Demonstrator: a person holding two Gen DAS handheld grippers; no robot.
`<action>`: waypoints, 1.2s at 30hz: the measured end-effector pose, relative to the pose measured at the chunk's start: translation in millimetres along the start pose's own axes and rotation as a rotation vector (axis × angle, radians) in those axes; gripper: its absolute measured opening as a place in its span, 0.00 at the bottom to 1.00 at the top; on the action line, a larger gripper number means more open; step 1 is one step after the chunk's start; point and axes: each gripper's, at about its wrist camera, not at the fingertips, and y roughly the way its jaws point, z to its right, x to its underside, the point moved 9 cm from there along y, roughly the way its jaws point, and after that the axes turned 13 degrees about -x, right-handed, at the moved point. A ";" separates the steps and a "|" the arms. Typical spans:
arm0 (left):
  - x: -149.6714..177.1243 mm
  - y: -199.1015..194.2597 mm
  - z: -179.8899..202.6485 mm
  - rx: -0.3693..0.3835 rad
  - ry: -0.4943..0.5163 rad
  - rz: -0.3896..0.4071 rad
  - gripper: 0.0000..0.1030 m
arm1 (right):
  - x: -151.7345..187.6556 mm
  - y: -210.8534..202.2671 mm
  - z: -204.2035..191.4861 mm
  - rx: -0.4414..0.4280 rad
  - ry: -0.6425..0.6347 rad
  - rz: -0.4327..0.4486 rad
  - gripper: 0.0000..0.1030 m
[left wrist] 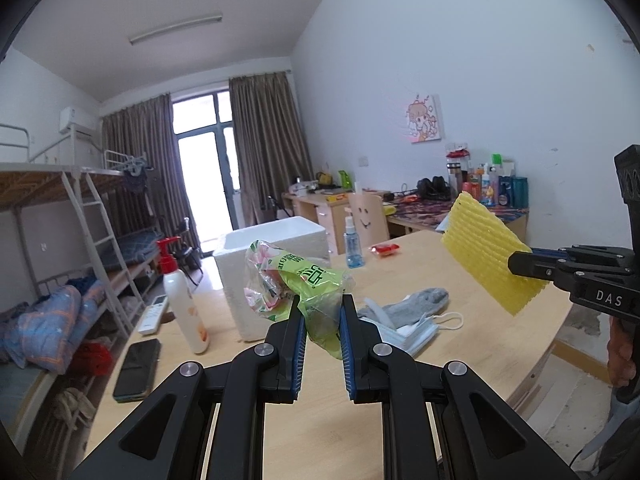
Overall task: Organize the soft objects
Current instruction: 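Lift and carry both held items toward the white foam box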
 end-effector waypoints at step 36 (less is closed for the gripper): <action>-2.8 32.8 -52.1 -0.208 -0.028 -0.006 0.16 | -31.2 83.2 -44.8 -0.159 -0.099 -0.087 0.15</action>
